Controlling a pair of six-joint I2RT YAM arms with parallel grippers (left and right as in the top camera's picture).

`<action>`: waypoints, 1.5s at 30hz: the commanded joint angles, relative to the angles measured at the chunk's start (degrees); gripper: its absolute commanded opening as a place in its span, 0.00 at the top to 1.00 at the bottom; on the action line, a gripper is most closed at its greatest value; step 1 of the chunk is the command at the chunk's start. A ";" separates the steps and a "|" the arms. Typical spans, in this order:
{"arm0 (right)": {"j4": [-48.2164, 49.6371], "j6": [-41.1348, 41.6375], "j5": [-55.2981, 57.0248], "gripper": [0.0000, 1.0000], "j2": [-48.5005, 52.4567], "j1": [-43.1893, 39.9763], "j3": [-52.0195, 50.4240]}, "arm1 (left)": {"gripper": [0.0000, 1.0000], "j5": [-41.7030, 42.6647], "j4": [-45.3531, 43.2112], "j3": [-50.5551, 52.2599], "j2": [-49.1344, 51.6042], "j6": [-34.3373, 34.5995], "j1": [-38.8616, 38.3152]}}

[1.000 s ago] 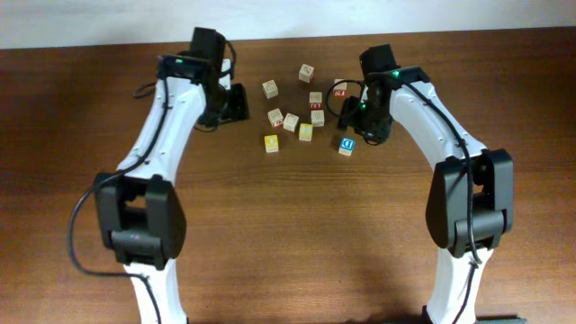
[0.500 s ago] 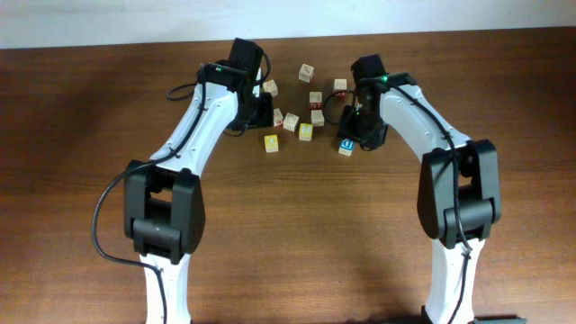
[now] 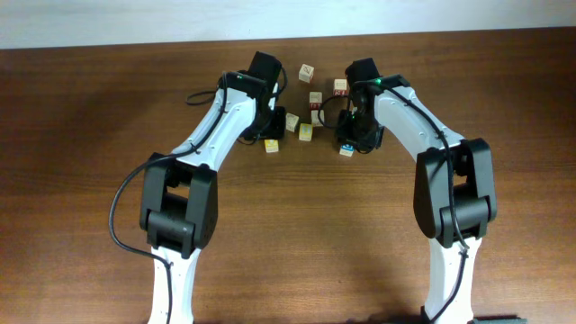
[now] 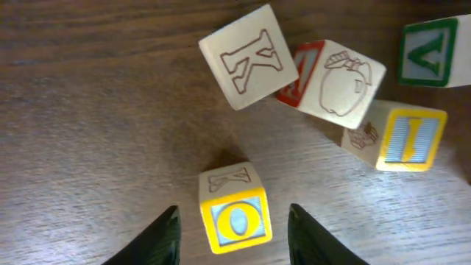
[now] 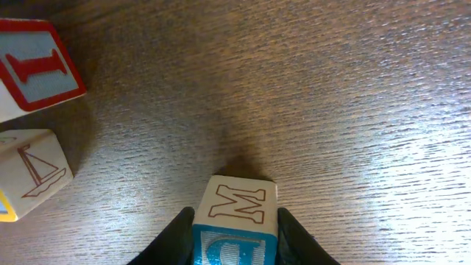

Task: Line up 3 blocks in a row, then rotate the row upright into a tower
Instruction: 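Grasp yellow block with left gripper and blue D block with right, then place both blocks on the table below the cluster and release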

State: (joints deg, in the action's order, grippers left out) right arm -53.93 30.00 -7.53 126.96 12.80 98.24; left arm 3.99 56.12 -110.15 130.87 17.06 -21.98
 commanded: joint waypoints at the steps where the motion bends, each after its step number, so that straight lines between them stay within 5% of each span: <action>1: -0.22 0.33 0.55 0.70 0.72 0.26 -0.35 | 0.55 -1.25 0.20 -0.57 2.25 -1.57 -0.35; 10: -0.20 0.33 0.55 0.71 0.72 0.26 -0.35 | 0.56 -1.49 0.28 -0.57 3.65 -1.75 -1.51; 16: -0.72 0.31 0.50 0.81 0.72 0.26 -0.35 | 0.86 -1.49 0.28 -0.59 3.63 -1.73 -1.51; 20: -4.39 0.31 0.42 0.87 0.63 0.26 -0.02 | 0.92 -1.49 2.86 -1.90 3.58 -1.73 -1.49; 31: -15.43 -2.58 -2.97 0.86 0.48 1.11 -0.04 | 0.80 -1.46 19.32 -5.99 3.58 -1.25 -1.51; 45: -22.25 -7.30 -4.26 0.86 0.48 6.36 -0.04 | 0.73 -1.46 21.99 -0.22 3.58 -1.27 -1.55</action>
State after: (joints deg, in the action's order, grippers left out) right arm -75.83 23.49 -11.53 126.93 19.11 98.41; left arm 2.92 78.02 -111.50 134.39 15.64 -23.51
